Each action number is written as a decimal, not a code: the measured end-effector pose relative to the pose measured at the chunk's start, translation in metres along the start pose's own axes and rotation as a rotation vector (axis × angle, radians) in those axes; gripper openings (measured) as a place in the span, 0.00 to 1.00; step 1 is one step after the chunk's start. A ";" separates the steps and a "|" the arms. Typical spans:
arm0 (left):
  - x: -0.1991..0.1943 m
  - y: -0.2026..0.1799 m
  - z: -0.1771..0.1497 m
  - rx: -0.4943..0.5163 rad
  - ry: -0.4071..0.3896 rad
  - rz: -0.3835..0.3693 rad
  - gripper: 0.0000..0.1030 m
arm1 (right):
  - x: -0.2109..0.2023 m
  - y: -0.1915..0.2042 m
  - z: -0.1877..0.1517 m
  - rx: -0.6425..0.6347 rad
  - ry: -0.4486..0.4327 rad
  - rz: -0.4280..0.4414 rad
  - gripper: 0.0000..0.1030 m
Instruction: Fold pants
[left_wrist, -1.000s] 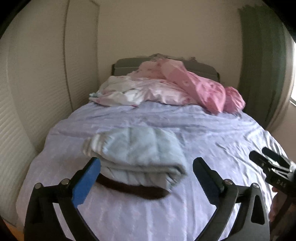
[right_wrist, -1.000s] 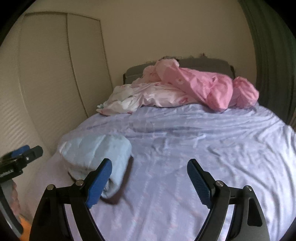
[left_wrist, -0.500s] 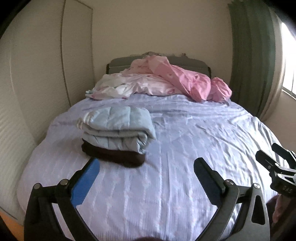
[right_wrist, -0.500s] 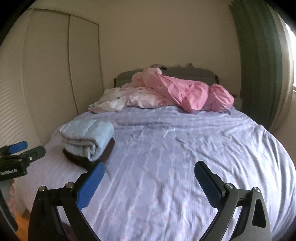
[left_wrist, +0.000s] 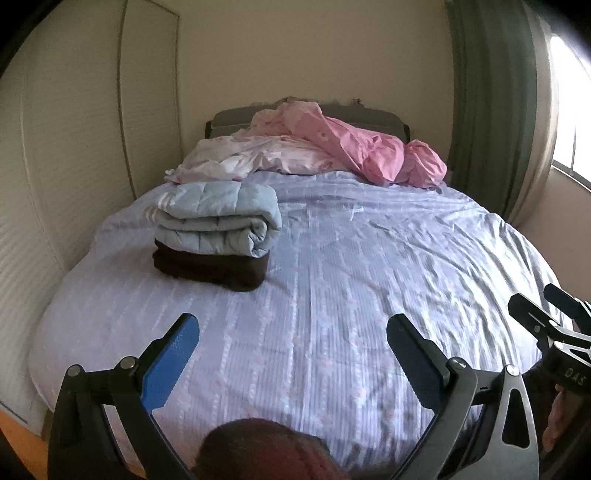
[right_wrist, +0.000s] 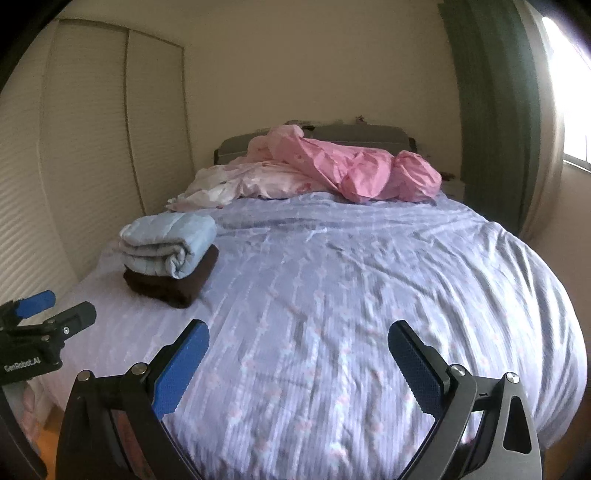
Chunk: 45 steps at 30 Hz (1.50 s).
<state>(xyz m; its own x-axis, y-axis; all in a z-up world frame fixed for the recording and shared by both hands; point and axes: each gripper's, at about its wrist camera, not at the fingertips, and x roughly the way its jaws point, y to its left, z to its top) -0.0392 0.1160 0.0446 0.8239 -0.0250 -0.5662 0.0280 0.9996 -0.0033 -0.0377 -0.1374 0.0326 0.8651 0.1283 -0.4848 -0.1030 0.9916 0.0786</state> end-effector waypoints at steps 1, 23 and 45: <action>0.000 -0.002 -0.002 0.006 -0.001 0.002 1.00 | -0.002 0.000 -0.002 0.002 0.000 -0.001 0.96; 0.011 -0.011 -0.008 0.033 -0.003 0.032 1.00 | 0.008 -0.004 -0.014 0.027 0.041 0.006 0.96; 0.001 -0.014 -0.006 0.035 -0.035 0.045 1.00 | 0.003 -0.014 -0.014 0.041 0.022 -0.004 0.96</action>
<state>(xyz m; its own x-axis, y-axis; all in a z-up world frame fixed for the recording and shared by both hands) -0.0425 0.1023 0.0390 0.8442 0.0190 -0.5357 0.0099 0.9986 0.0512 -0.0407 -0.1504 0.0185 0.8544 0.1246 -0.5044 -0.0783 0.9906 0.1122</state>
